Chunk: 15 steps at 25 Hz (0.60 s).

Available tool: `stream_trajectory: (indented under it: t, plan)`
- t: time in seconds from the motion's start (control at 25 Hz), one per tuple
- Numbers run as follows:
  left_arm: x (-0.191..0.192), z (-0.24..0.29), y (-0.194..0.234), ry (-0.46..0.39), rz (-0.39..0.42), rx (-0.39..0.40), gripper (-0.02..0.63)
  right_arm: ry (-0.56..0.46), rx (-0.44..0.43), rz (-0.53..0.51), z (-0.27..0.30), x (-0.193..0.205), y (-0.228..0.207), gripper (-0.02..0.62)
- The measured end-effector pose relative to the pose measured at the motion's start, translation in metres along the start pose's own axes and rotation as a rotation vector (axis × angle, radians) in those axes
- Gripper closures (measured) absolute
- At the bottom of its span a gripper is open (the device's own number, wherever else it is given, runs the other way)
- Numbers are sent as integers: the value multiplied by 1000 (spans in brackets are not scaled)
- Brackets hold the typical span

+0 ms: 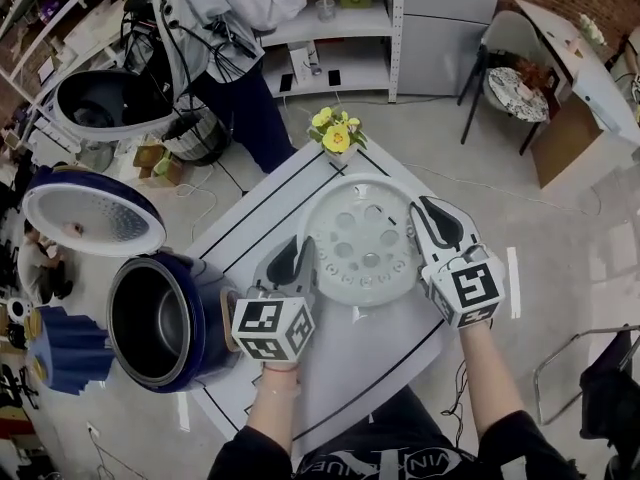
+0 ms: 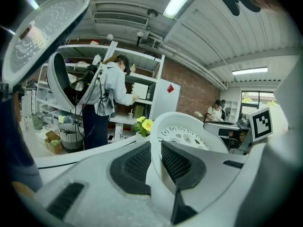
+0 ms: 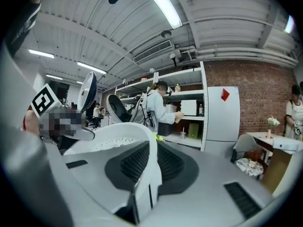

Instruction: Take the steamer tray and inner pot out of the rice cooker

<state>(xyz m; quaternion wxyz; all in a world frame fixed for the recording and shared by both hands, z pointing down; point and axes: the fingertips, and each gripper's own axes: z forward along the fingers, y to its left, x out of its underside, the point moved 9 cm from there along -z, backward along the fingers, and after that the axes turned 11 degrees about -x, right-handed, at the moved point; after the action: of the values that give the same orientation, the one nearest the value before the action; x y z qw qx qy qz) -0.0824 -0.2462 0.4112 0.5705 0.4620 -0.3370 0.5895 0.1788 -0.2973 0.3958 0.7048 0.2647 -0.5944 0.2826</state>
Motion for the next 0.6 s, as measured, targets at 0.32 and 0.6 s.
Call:
stream_trajectory:
  t: [0.32,0.6]
  plan:
    - [54,42,16,132,-28,-36,540,143,-35,81,36,65,-11,546]
    - [80,68,37,211,-28,-73,539,241,-63,128,69,99,-12,545]
